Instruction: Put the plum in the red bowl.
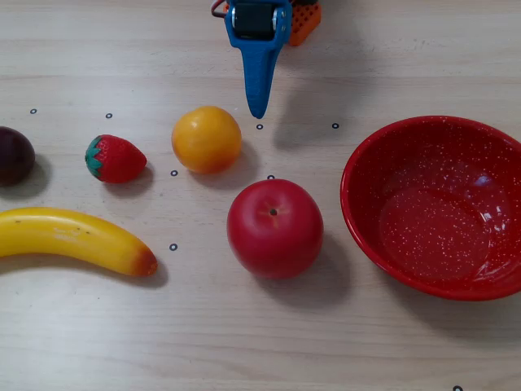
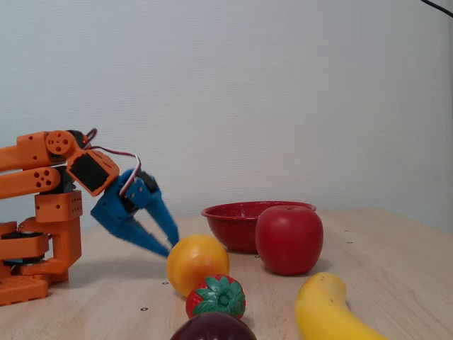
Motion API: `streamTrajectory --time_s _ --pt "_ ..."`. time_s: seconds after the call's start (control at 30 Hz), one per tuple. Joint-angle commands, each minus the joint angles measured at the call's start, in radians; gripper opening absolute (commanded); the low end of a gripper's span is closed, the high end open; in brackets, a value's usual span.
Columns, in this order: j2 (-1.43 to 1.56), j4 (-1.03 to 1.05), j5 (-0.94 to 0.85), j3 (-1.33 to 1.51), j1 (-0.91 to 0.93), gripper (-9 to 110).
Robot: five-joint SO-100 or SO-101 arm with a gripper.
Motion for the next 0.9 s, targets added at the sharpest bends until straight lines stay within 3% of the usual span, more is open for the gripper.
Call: streamTrajectory --time_s 0.0,0.4,0.87 --pt "-0.115 -0.012 0.034 -0.172 -0.055 0" --pt "-0.713 0.075 0.149 -0.808 -0.29 0" --pt "-1.459 0.514 0.41 -1.732 -0.621 0"
